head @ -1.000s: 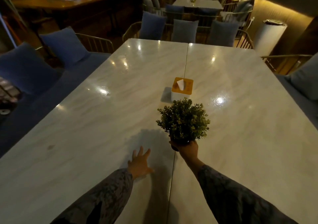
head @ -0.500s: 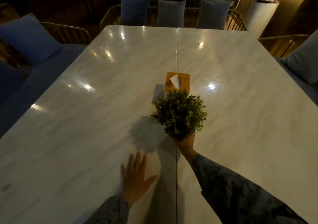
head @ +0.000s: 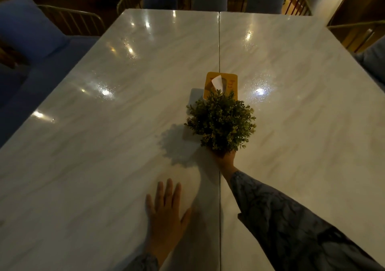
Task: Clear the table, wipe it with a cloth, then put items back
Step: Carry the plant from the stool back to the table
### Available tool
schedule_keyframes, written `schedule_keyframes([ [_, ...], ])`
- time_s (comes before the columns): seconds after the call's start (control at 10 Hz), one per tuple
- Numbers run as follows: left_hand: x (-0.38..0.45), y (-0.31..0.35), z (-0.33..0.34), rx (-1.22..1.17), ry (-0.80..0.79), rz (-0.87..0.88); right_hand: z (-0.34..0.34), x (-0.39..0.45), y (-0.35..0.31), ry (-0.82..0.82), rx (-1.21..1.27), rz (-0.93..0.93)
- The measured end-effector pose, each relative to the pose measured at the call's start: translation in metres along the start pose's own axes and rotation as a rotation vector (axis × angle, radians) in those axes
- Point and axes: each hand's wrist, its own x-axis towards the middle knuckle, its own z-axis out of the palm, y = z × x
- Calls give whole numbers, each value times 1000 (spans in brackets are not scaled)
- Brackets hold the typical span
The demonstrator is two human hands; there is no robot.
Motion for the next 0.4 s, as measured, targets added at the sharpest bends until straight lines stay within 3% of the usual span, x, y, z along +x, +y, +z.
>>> schedule_keyframes([
  [0.1, 2, -1, -1, -27, -50, 8, -7, -1, -9, -27, -101, 91],
  [0.3, 10, -4, -43, -71, -298, -34, -41, -37, -18, -11, -292, 217],
  [0.4, 1, 1, -68, -131, -296, -57, -67, -57, -33, -47, -381, 261],
])
